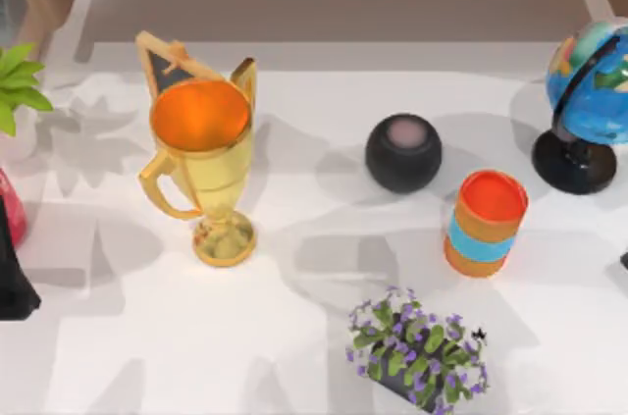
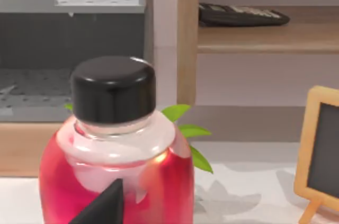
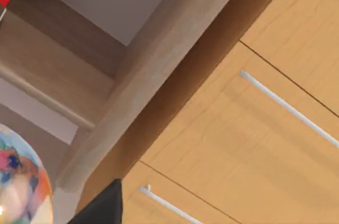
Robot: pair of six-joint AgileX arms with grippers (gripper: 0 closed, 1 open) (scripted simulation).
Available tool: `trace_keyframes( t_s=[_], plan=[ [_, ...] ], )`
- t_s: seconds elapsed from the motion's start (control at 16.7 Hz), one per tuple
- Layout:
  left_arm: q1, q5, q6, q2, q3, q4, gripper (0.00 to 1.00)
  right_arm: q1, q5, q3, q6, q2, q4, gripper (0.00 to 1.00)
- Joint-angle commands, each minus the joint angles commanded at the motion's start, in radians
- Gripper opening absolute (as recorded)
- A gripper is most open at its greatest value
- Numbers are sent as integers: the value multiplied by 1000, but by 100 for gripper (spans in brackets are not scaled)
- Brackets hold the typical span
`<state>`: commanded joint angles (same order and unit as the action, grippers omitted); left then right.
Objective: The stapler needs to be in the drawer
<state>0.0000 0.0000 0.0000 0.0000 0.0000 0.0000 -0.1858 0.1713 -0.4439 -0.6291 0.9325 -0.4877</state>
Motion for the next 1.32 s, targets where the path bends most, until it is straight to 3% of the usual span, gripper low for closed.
trace_keyframes(
  t_s=[0.78,1.08,1.32],
  plan=[
    [0,0,0,0,0,0,100,-216,199,-518,-735,1081,-569,100],
    [0,0,0,0,0,0,100,-263,241,-629,-891,1314,-691,100],
    [0,0,0,0,0,0,100,-274,252,-655,-928,1369,-720,100]
  ],
)
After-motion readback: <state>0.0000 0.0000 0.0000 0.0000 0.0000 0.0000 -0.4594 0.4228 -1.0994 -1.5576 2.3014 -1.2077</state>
